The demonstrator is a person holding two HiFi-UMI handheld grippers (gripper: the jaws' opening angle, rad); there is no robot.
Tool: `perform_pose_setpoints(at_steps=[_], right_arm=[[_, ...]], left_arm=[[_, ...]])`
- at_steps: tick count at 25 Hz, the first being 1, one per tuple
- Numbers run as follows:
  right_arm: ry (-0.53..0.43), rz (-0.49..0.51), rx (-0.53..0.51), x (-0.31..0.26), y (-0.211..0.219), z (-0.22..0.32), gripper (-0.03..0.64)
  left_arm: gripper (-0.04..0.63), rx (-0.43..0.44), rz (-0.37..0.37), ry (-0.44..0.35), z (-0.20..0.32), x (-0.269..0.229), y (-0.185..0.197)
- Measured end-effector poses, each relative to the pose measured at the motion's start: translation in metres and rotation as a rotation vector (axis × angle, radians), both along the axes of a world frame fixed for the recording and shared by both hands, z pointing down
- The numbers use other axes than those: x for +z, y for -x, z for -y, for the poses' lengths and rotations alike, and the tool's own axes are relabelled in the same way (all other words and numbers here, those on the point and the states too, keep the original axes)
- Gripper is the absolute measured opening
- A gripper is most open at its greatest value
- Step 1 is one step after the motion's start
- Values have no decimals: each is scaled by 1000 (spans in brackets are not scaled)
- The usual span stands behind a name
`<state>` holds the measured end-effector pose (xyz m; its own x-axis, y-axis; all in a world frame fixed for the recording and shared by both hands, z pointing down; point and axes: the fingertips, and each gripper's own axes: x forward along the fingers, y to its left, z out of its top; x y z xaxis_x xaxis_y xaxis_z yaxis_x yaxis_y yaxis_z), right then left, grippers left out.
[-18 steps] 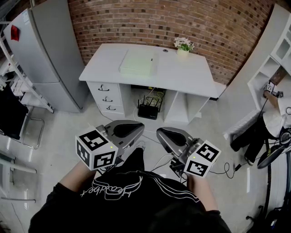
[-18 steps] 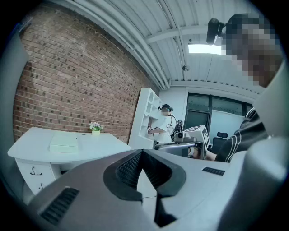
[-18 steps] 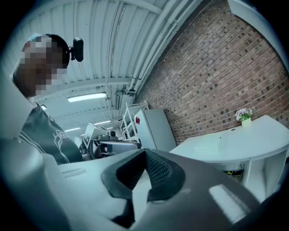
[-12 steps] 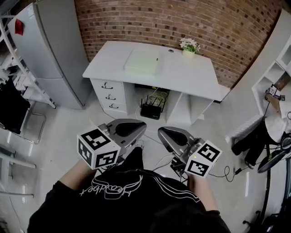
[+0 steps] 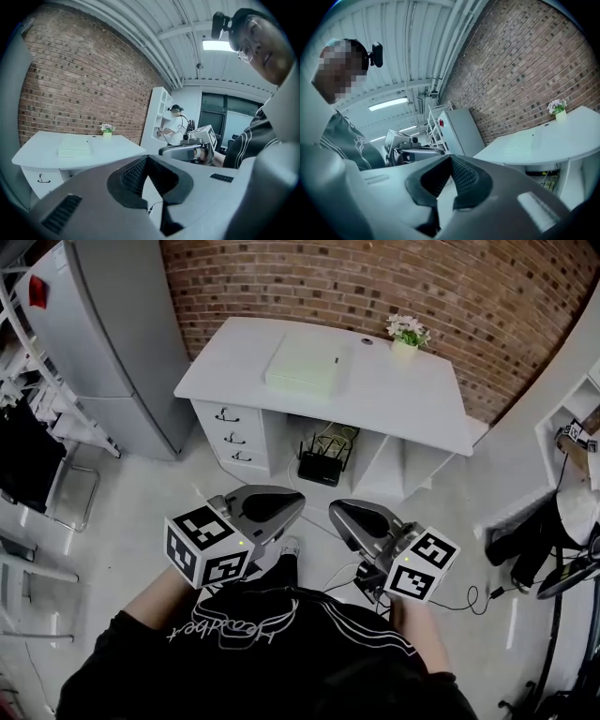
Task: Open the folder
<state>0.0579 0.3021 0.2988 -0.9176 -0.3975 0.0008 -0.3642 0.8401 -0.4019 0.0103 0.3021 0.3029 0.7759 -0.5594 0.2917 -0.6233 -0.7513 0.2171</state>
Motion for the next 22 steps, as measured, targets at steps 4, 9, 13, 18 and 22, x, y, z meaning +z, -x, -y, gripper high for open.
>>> perform_pose_setpoints(at_steps=[4, 9, 13, 18, 22], right_arm=[[27, 3, 31, 5, -6, 34, 2], [77, 5, 76, 16, -13, 84, 2], [101, 14, 86, 22, -13, 126, 2], [136, 19, 99, 32, -5, 177, 2], [159, 7, 107, 41, -2, 217, 2]], left_arm=[[2, 19, 4, 30, 38, 9, -4], [2, 52, 0, 76, 93, 21, -8], [3, 76, 26, 92, 137, 29, -12], [2, 86, 45, 110, 190, 40, -4], [2, 84, 55, 114, 230, 48, 1]])
